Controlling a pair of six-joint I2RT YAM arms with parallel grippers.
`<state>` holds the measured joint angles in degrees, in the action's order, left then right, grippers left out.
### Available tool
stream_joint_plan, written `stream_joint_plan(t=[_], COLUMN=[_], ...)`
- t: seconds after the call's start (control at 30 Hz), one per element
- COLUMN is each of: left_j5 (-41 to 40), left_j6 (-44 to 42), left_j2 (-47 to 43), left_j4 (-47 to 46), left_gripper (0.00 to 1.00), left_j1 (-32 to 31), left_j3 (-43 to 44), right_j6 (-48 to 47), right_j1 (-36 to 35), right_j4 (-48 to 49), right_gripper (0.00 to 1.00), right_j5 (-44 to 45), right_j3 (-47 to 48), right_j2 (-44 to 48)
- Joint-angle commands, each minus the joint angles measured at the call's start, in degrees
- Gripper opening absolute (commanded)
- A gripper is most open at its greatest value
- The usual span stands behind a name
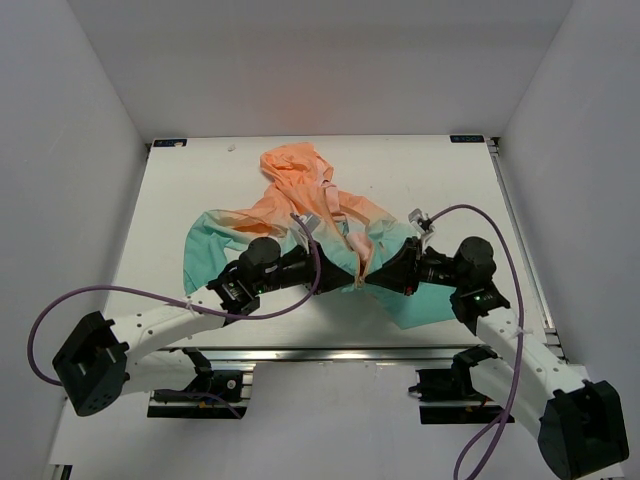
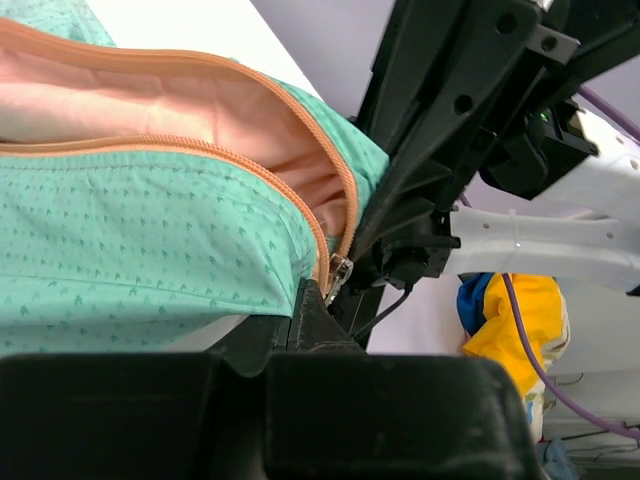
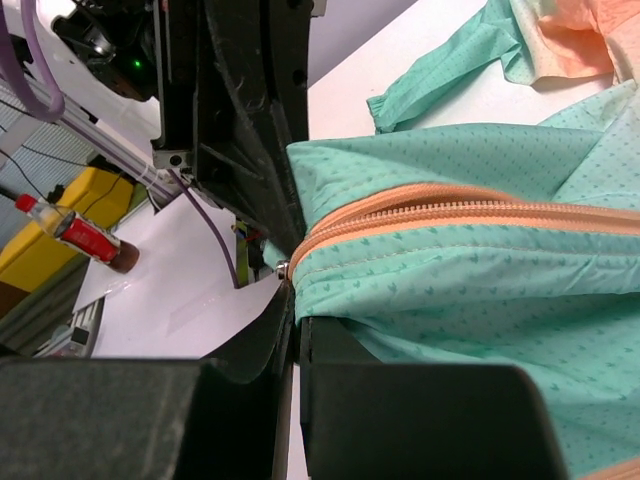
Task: Zip up the jacket
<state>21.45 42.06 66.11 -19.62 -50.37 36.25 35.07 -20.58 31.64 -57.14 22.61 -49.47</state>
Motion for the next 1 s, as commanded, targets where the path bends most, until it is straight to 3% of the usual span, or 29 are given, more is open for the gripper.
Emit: stream_joint_plan(t=[0.0,0.33,0.97], left_j5=[-2.1,-4.3,-0.8], left_j6=[0.6,0.2,1.4], left_j2=[-2.4,-4.4,-0.5], left_j4=[0.5,0.9,-3.1], left_gripper=[0.00,0.00,0.00], left_j1=[0.0,0.0,0.0], left_j3=[-0.1,0.2,0.9], right_j6=[-2.8,-8.8,-4.8], right_j1=[0.2,0.2,0.2], right_j4=[-2.9,-10.1,-2.2], right_gripper=[0.00,0.00,0.00], right_j5=[-0.7,-4.6,-4.0], right_j3=[0.6,0.3,0.9], right_j2=[2.0,3.3,-0.2])
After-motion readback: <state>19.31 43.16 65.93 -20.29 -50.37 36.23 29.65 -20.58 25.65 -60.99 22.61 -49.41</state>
